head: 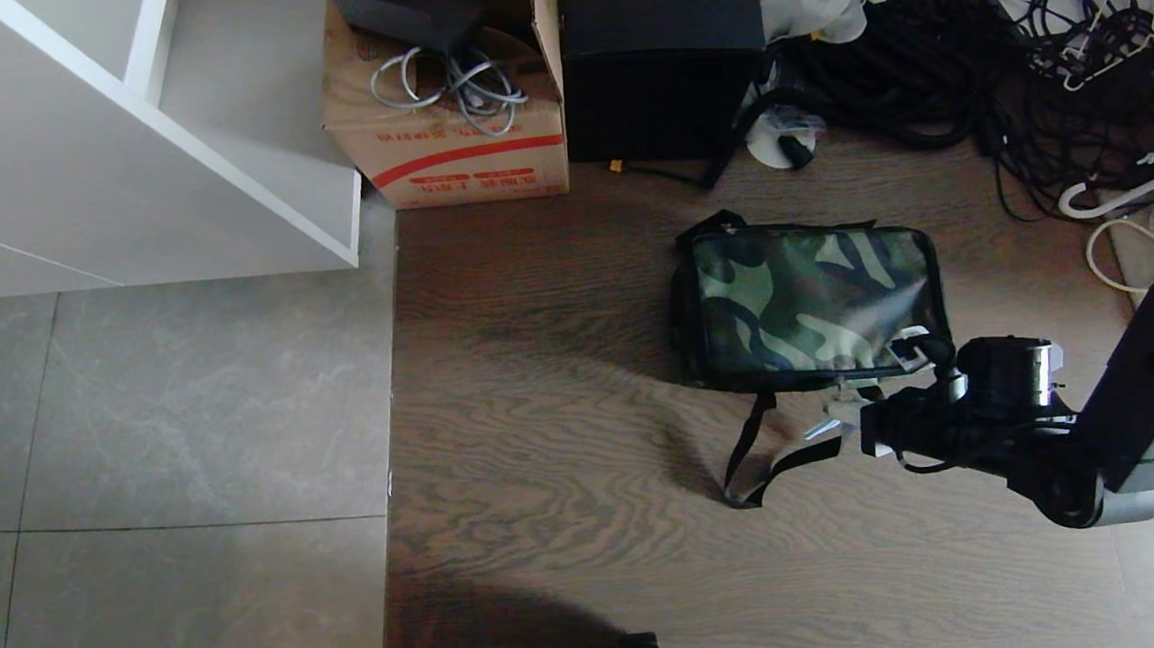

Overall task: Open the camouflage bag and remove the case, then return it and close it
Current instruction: Open the top of the storage box

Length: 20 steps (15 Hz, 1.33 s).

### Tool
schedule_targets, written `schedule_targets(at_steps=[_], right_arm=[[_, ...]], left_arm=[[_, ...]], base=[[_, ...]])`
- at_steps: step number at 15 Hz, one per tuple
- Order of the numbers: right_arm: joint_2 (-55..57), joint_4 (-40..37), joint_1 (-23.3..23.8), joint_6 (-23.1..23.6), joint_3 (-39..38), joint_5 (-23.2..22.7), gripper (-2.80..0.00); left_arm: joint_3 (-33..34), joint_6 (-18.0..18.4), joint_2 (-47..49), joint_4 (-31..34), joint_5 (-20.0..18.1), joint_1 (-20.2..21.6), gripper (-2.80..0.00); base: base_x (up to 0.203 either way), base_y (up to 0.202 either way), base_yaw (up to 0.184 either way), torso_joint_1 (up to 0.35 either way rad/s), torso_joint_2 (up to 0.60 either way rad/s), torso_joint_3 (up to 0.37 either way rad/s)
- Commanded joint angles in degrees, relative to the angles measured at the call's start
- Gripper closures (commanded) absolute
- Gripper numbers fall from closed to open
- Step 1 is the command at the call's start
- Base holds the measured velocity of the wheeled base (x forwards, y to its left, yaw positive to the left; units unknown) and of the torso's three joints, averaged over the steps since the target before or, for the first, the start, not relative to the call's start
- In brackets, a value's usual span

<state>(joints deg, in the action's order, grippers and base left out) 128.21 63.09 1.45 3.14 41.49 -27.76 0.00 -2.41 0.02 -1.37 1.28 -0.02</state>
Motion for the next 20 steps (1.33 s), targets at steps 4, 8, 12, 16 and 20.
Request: schedule_targets(at_steps=[4, 8, 12, 16, 20], right_arm=[[-3.13, -1.73, 3.08, 4.94, -0.28, -0.54, 0.00], [-3.95, -4.51, 5.47, 5.82, -0.09, -3.05, 0.00], [-4.55, -6.39, 7.47, 6.93, 0.37, -5.57, 0.00], [-4.81, -9.93, 10.73, 12.33, 0.51, -9.30, 0.00], [-5.16, -15.04, 13.56, 18.18, 0.68, -11.61, 0.00]], left_arm=[[0.53, -0.05, -0.02, -0.04, 0.04, -0.04, 0.00], [0.44, -0.05, -0.02, -0.04, 0.04, 0.02, 0.00], [0.53, -0.05, -0.02, -0.04, 0.04, -0.06, 0.00], [0.52, -0.05, -0.02, -0.04, 0.04, 0.02, 0.00], [0.49, -0.05, -0.02, -0.04, 0.04, -0.03, 0.00]], base=[[0.000, 0.000, 0.000, 0.000, 0.00, 0.000], [0.000, 0.000, 0.000, 0.000, 0.00, 0.000], [0.000, 0.000, 0.000, 0.000, 0.00, 0.000], [0.000, 0.000, 0.000, 0.000, 0.00, 0.000], [0.000, 0.000, 0.000, 0.000, 0.00, 0.000]])
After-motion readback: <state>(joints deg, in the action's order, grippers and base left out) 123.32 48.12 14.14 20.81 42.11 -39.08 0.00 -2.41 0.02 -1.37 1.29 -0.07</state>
